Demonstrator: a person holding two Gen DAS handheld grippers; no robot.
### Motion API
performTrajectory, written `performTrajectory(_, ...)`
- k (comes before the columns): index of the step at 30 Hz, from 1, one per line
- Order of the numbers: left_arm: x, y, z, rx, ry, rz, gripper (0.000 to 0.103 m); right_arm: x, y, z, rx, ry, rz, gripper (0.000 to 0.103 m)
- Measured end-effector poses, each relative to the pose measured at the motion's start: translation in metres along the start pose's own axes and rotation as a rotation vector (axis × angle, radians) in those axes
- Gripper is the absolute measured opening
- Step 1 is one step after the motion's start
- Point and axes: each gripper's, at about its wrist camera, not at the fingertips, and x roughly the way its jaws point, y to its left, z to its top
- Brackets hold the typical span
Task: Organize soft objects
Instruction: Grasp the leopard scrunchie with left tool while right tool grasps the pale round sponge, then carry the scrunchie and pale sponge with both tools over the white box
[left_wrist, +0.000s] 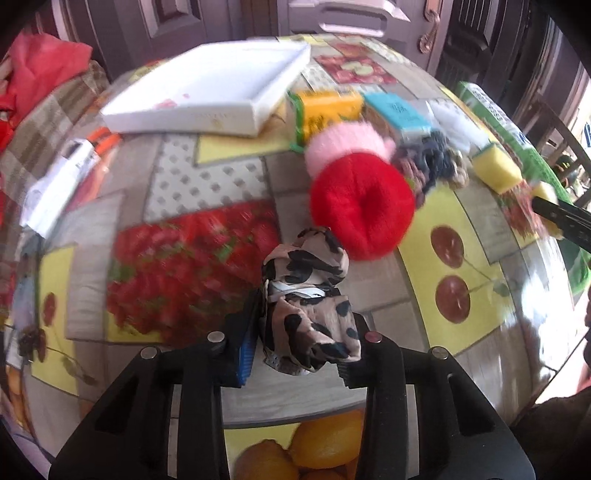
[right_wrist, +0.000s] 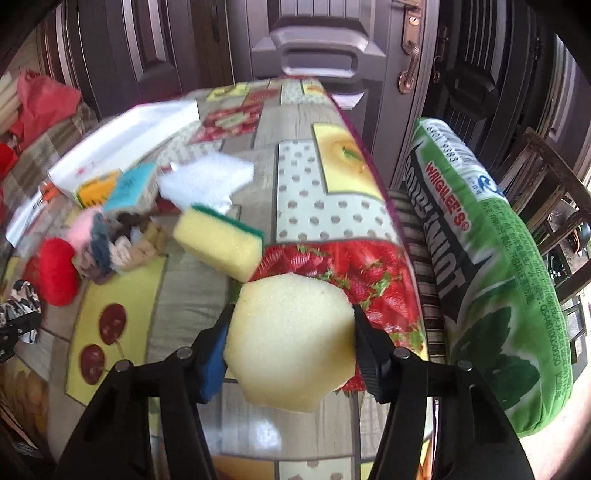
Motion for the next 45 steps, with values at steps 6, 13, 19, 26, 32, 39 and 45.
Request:
performTrajectory(6,-0.035,0.015,0.025,-0.043,-0.103,0.052,0.034,-0.032,0.014,0.017,-0.014,-0.098,0.054,0.059)
performTrajectory(13,-0.073,0.026,0.052,-0.069,-0.207,0.081,0.034,-0.056,0.037,0.04,-0.044,-0.177,0.122,0.059)
performTrajectory(19,-0.096,0.041,0.081,-0.069,-0.278,0.118,0.034,-0.074,0.058,0.066,-0.068,-0.245,0.162,0.059)
performTrajectory(26,-0.147,0.07,0.131,-0.065,-0.411,0.17,0.034,-0.103,0.092,0.111,-0.089,-0.343,0.212,0.059)
performTrajectory(32,-0.221,0.104,0.187,-0.018,-0.543,0.212,0.035,-0.157,0.106,0.169,-0.084,-0.48,0.236,0.059)
performTrajectory(39,-0.315,0.138,0.238,0.061,-0.649,0.216,0.035,-0.243,0.104,0.227,-0.058,-0.662,0.196,0.06)
performTrajectory(45,-0.396,0.136,0.277,0.178,-0.695,0.227,0.035,-0.329,0.104,0.279,-0.048,-0.776,0.19,0.06)
